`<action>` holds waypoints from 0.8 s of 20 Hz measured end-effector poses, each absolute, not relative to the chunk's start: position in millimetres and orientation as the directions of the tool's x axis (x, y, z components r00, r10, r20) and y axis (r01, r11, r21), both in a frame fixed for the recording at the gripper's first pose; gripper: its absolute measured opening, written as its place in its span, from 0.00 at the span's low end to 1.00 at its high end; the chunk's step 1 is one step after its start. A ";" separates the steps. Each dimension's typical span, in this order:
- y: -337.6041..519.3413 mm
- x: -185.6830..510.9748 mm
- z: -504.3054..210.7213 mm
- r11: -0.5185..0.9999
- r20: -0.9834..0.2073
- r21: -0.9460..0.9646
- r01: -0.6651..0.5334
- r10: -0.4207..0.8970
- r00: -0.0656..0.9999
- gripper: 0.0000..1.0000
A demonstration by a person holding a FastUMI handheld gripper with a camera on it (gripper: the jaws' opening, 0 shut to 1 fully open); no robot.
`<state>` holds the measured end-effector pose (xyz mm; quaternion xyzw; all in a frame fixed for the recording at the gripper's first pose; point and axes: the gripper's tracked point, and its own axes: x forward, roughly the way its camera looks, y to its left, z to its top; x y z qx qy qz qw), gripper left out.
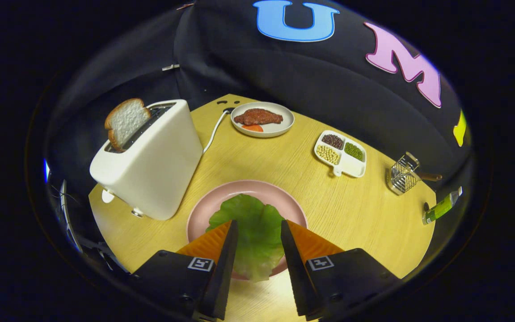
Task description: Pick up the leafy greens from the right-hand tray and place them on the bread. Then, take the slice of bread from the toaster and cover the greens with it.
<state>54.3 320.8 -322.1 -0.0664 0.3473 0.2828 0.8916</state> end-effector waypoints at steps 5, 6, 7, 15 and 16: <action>333.1 44.1 -262.6 0.820 -0.569 0.126 -0.559 0.521 0.636 0.61; 338.5 43.1 -249.9 0.813 -0.554 0.136 -0.566 0.536 0.637 0.61; 344.9 42.9 -237.7 0.808 -0.538 0.144 -0.572 0.549 0.640 0.61; 431.8 38.0 -152.9 0.724 -0.434 0.168 -0.668 0.663 0.609 0.61; 444.6 37.7 -148.9 0.714 -0.431 0.170 -0.679 0.673 0.601 0.61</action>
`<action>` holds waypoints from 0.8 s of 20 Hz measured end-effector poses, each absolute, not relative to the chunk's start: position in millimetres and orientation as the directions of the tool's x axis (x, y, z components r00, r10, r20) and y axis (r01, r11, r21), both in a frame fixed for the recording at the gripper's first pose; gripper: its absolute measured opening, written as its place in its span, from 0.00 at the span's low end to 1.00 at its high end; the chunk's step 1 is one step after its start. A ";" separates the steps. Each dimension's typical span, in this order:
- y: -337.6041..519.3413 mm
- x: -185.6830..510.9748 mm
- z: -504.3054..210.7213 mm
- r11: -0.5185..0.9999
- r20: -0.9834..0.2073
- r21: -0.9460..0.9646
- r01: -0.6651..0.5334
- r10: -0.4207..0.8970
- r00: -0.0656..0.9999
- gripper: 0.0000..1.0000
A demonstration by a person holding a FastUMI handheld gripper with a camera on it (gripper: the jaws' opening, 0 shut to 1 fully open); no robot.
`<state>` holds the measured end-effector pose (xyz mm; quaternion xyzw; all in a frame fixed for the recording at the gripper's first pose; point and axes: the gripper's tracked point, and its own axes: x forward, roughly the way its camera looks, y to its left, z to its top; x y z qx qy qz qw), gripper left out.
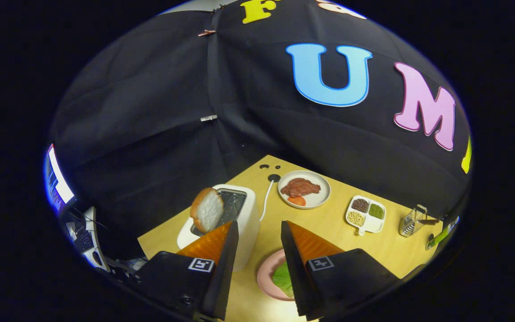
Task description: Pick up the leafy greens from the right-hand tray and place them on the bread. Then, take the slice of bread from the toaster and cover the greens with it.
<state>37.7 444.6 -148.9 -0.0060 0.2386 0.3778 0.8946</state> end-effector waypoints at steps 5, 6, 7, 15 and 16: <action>508.6 30.6 -136.2 0.673 -0.423 0.192 -0.714 0.714 0.559 0.61; 519.4 30.6 -139.0 0.668 -0.432 0.183 -0.722 0.714 0.551 0.61; 529.2 29.9 -141.7 0.662 -0.440 0.173 -0.729 0.714 0.545 0.61; 577.4 43.3 -188.0 0.714 -0.545 0.121 -0.690 0.628 0.555 0.61; 579.0 45.3 -193.8 0.722 -0.559 0.108 -0.684 0.613 0.558 0.61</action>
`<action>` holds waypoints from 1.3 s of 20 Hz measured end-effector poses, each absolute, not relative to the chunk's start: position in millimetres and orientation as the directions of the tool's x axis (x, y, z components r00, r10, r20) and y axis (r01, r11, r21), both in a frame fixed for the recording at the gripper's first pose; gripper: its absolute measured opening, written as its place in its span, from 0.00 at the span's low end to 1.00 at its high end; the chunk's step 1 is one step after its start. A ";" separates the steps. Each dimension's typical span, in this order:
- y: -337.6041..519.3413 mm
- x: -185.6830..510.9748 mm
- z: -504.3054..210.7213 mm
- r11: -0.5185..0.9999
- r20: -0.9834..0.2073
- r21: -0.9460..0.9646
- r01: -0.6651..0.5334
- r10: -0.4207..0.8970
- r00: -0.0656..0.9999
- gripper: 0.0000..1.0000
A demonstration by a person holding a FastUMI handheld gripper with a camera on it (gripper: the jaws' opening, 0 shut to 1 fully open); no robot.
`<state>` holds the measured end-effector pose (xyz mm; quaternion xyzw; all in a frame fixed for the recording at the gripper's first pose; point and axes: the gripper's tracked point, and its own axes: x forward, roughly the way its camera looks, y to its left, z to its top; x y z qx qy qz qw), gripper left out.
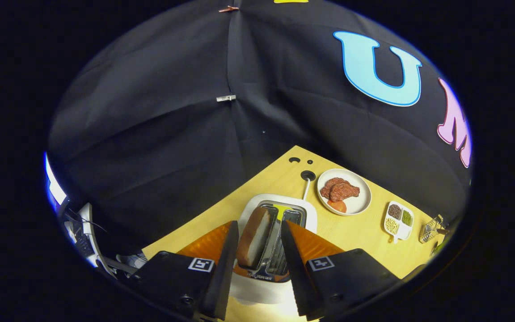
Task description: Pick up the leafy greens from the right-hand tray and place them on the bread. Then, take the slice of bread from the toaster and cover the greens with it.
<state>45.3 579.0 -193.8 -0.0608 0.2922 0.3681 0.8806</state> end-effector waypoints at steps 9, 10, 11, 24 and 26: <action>586.8 55.6 -231.7 0.775 -0.656 0.050 -0.630 0.501 0.565 0.36; 589.5 54.1 -232.5 0.775 -0.651 0.071 -0.628 0.513 0.560 0.28; 593.8 53.4 -232.2 0.772 -0.644 0.089 -0.629 0.527 0.555 0.22; 563.4 45.9 -128.1 0.703 -0.455 0.260 -0.662 0.694 0.559 0.14; 539.9 49.6 -104.0 0.707 -0.409 0.270 -0.654 0.699 0.587 0.14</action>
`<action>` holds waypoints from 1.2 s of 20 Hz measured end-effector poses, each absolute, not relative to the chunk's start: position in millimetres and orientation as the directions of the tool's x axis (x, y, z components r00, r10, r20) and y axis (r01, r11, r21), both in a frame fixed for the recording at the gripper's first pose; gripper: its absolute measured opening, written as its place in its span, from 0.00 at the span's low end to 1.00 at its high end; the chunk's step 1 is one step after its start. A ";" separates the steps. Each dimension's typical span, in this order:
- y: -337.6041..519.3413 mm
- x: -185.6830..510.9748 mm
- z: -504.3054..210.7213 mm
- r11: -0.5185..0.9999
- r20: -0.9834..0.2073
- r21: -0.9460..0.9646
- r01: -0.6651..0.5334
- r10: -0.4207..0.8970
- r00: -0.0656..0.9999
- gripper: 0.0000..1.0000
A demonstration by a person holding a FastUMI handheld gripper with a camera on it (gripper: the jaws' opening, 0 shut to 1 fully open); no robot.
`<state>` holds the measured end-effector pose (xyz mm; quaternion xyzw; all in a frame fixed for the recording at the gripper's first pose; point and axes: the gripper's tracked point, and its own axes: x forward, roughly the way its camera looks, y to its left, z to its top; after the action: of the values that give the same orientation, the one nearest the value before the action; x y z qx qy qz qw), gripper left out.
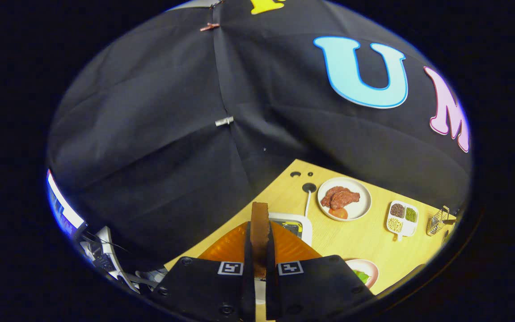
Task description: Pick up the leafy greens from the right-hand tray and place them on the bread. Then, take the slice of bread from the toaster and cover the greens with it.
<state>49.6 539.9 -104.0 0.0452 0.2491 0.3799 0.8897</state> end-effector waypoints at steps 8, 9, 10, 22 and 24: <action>391.3 71.2 -120.9 0.856 -0.410 0.232 -0.462 0.517 0.751 0.13; 374.4 71.7 -138.1 0.876 -0.439 0.225 -0.427 0.482 0.759 0.13; 358.9 69.8 -157.5 0.894 -0.467 0.217 -0.391 0.447 0.763 0.13; 359.8 72.0 -301.5 0.839 -0.541 0.537 -0.082 0.418 0.729 0.14; 355.5 80.4 -318.9 0.816 -0.551 0.578 -0.022 0.410 0.727 0.14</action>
<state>80.4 355.5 -318.9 0.2780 0.3490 0.1216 0.8866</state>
